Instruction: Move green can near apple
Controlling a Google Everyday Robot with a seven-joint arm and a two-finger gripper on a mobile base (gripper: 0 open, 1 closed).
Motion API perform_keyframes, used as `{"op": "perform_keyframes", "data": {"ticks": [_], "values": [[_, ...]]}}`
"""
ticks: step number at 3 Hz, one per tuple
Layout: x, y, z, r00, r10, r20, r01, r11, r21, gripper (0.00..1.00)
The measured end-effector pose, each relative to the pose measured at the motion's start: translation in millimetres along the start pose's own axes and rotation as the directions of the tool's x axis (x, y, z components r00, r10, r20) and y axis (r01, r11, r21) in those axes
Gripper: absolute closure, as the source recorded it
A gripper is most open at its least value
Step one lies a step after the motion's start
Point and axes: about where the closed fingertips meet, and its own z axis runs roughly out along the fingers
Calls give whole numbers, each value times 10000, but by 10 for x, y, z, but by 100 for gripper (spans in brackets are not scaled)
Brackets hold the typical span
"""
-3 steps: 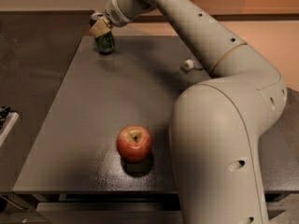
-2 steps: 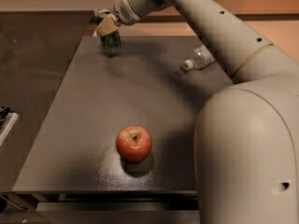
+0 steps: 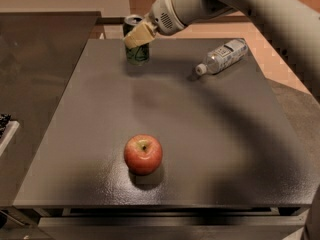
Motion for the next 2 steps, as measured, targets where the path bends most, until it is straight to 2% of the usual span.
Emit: {"op": "perform_keyframes", "data": {"ticks": [2], "values": [[508,596,-631,9996,57,-288,-72,9987,-512,100]]}}
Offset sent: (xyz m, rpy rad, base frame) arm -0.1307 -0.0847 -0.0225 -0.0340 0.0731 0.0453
